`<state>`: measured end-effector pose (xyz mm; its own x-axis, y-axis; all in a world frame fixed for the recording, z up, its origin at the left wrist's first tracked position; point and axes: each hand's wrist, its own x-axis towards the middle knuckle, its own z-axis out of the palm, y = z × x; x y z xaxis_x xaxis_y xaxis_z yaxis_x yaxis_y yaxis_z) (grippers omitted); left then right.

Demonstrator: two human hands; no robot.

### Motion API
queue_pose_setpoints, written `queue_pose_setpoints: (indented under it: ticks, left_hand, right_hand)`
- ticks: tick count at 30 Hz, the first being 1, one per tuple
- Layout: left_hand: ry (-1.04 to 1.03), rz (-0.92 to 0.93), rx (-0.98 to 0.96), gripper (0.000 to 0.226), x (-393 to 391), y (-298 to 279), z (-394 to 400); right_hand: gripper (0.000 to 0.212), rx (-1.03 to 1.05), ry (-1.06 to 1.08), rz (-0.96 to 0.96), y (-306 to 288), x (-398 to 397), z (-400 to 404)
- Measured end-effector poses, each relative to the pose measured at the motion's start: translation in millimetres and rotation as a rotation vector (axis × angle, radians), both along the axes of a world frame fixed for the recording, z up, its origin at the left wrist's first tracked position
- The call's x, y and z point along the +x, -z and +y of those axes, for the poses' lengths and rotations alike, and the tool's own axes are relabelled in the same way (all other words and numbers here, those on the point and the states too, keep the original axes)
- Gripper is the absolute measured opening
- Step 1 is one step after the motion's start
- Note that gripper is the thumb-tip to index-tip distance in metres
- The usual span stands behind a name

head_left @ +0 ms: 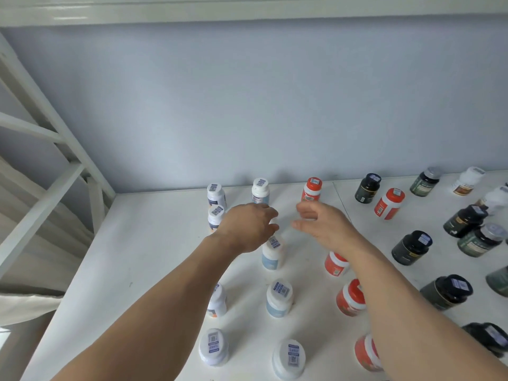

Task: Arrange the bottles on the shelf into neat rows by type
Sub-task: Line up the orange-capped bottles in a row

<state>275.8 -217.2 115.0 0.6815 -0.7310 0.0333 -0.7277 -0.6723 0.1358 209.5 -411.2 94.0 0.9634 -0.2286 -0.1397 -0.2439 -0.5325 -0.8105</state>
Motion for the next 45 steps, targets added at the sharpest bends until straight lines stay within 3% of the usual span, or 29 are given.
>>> queue_pose_setpoints:
  ticks: [5,15,17,22,27,34,45]
  left_hand:
    - [-0.064,0.032,0.019,0.038,17,-1,-42]
    - [-0.260,0.149,0.025,0.048,50,24,-114]
    - [-0.284,0.182,0.017,0.048,53,30,-119]
    - [-0.323,0.320,-0.039,0.055,64,35,-131]
    - [-0.413,0.588,-0.252,0.066,71,36,-140]
    - [-0.349,0.907,-0.492,0.029,80,31,-140]
    - [-0.242,1.033,-0.543,0.033,91,25,-131]
  right_hand:
    - [0.048,-0.079,0.092,-0.064,-12,33,-63]
    - [0.076,-0.160,-0.053,0.094,22,100,-118]
    - [0.071,-0.148,-0.071,0.106,28,107,-116]
    - [0.036,-0.077,-0.072,0.071,34,112,-121]
    - [0.031,-0.074,-0.121,0.030,23,110,-130]
    - [0.031,-0.094,-0.092,-0.064,-3,111,-122]
    - [0.036,-0.113,-0.041,-0.072,-14,113,-111]
